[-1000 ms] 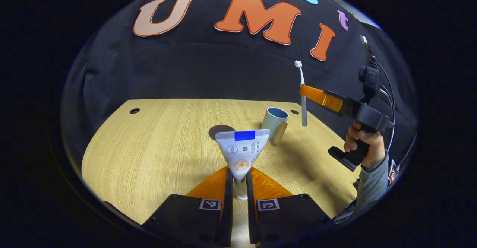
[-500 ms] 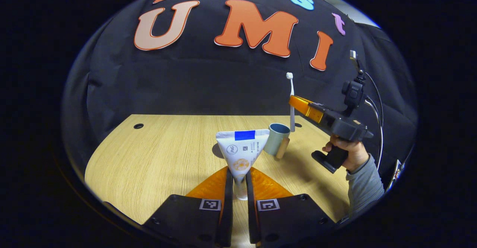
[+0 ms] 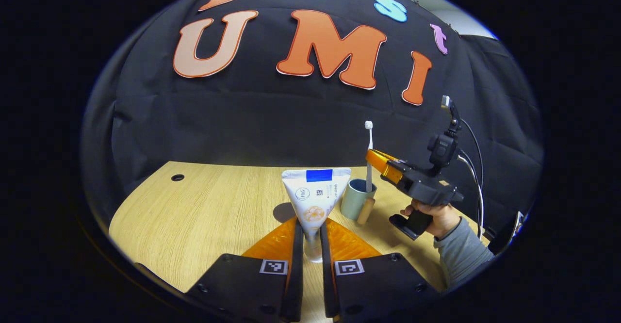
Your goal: Put the toothbrush and toothpaste on the desktop into the cup, then pick up the cup and place it on the coaster on the desktop.
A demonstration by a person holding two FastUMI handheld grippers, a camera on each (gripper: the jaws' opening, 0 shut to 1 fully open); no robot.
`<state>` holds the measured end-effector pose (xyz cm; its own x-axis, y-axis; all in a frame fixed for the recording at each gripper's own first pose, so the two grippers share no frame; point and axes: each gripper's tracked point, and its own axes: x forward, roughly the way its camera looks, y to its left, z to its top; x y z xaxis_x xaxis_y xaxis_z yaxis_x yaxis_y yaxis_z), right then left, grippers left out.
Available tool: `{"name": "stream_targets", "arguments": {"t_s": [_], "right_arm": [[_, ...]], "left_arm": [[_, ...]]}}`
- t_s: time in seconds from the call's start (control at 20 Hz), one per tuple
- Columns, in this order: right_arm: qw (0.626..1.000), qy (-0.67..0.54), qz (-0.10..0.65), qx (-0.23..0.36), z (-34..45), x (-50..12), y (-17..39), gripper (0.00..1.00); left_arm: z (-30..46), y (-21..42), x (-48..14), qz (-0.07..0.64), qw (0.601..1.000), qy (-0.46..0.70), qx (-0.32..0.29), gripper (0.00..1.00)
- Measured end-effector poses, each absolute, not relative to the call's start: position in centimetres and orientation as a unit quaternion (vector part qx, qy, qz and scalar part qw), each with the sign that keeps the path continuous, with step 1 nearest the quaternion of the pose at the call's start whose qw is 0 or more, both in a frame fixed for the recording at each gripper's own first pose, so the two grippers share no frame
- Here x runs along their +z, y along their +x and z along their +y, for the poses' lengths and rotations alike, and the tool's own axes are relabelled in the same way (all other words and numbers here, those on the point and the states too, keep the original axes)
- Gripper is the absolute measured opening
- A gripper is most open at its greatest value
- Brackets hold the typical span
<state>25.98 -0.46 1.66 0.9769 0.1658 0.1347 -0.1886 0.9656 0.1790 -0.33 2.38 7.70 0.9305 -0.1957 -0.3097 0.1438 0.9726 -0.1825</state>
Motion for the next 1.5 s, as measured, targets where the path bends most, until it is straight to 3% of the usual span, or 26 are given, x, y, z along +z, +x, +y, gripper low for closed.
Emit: {"name": "stream_targets", "arguments": {"t_s": [0.5, 1.05, 1.1, 1.15, 1.2, 1.5], "right_arm": [[0.987, 0.126, -0.061, 0.082, -2.8, -0.3, 28.0, 0.05], [0.985, 0.138, -0.038, 0.092, -3.9, -1.8, 27.3, 0.09], [0.985, 0.139, -0.034, 0.095, -3.9, -1.6, 26.8, 0.24], [0.986, 0.135, -0.031, 0.094, -4.2, -1.7, 26.7, 0.21], [0.987, 0.128, -0.028, 0.09, -4.5, -1.8, 26.4, 0.31], [0.988, 0.135, -0.007, 0.077, -7.0, -2.5, 23.9, 0.55]], "left_arm": [[1.5, 2.4, 10.3, 0.156, 0.979, -0.083, -0.101, 0.21], [-3.0, 8.0, 15.3, 0.092, 0.981, -0.07, -0.153, 0.21], [-3.5, 8.6, 15.5, 0.087, 0.981, -0.072, -0.157, 0.21], [-3.9, 9.3, 15.6, 0.083, 0.981, -0.071, -0.159, 0.21], [-4.2, 10.0, 15.6, 0.076, 0.982, -0.071, -0.159, 0.21], [-6.7, 12.4, 16.2, 0.06, 0.98, -0.079, -0.17, 0.21]]}}
